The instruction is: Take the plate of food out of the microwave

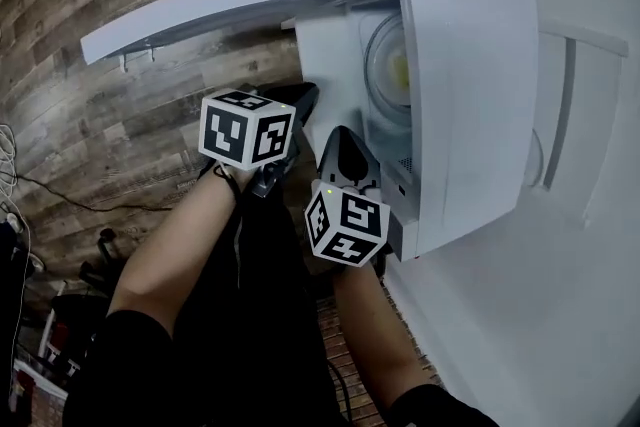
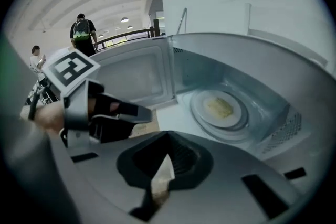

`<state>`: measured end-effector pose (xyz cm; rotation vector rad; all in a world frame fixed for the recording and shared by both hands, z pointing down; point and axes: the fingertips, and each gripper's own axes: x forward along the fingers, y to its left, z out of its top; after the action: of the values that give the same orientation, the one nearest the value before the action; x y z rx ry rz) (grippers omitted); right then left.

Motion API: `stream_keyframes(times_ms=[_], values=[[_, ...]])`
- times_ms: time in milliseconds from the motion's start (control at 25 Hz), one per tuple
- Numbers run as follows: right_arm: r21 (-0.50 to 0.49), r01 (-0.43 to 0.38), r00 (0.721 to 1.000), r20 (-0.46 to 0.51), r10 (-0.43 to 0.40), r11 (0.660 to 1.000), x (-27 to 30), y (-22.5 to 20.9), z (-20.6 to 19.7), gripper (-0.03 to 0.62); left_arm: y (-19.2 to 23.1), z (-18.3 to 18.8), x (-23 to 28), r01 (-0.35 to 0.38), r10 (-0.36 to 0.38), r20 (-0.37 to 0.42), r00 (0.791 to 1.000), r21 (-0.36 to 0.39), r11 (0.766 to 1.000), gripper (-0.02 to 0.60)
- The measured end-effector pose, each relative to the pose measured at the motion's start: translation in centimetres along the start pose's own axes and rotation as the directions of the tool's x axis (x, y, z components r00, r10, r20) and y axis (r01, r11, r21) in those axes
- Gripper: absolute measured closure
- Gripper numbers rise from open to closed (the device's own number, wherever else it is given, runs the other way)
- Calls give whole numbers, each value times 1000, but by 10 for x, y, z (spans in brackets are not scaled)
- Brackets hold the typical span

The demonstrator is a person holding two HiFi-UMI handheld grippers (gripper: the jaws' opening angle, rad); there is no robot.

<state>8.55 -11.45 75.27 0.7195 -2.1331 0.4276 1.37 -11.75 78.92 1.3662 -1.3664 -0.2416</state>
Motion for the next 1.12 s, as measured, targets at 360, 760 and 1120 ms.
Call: stream_keyframes(times_ms=[360,760,1120], values=[[56,27,998,-59,-24,998,-23,-16,-51,588,-28,5,92,180,-182,-32,983,-48,982,399],[158,26,999,-41,-19,987,-35,-37,-67,588,-12,-4,147,-9,-1,-82,997,-124,992,291],[164,-16,999,-43,23,986,-21,-36,-69,588,0,-6,132,-19,2,-93,996,-180,984,285]])
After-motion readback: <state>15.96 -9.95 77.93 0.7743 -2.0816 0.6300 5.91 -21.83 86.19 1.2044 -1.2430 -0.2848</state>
